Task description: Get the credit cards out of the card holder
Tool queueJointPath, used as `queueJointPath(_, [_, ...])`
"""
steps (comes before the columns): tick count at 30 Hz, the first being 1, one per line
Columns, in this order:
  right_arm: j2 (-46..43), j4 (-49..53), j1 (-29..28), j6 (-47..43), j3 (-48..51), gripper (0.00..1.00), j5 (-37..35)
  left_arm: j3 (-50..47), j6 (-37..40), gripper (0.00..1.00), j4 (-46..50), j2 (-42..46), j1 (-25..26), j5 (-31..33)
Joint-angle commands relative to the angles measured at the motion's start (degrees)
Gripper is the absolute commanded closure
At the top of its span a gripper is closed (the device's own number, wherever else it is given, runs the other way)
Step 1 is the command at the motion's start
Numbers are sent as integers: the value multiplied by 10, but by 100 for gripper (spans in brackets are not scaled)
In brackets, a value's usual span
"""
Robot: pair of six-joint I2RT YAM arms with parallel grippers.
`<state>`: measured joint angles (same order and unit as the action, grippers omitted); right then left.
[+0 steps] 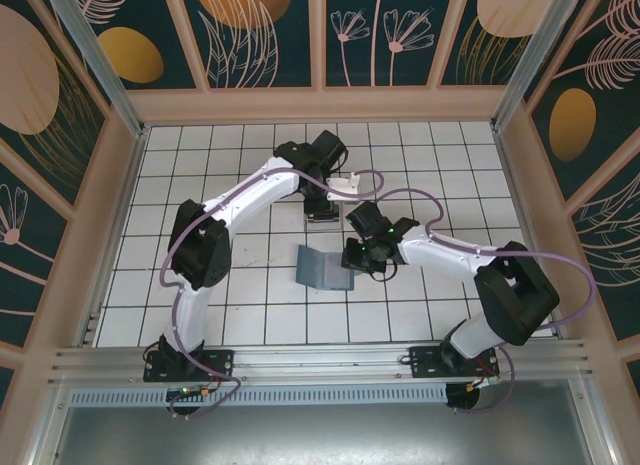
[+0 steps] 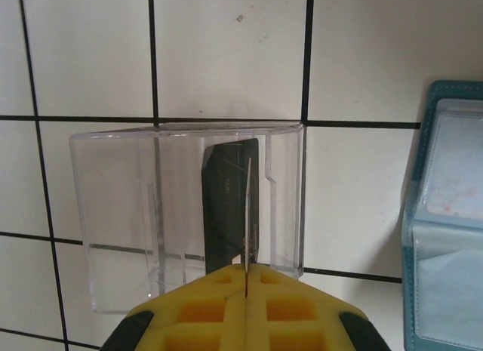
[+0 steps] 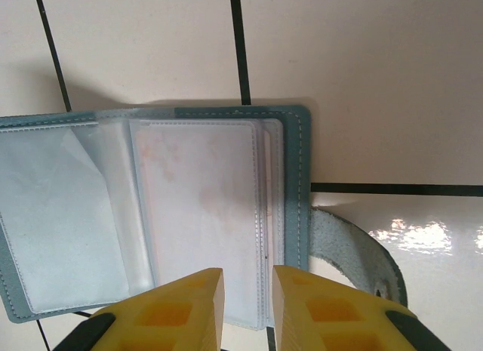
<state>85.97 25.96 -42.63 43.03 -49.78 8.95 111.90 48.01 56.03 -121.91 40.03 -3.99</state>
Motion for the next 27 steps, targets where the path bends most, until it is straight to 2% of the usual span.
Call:
queueJointPath(1, [-16, 16, -4, 14, 4, 75, -17, 44, 29, 100, 52, -32, -11, -9])
queueJointPath(9, [-22, 19, -4, 16, 5, 75, -20, 95, 30, 100, 69, -77, -15, -2])
queueJointPath(22, [-24, 25, -5, 16, 3, 75, -21, 164, 16, 100, 99, -140, -16, -49])
queueJointPath(27, [-23, 28, -4, 15, -1, 75, -21, 178, 4, 97, 110, -154, -16, -34])
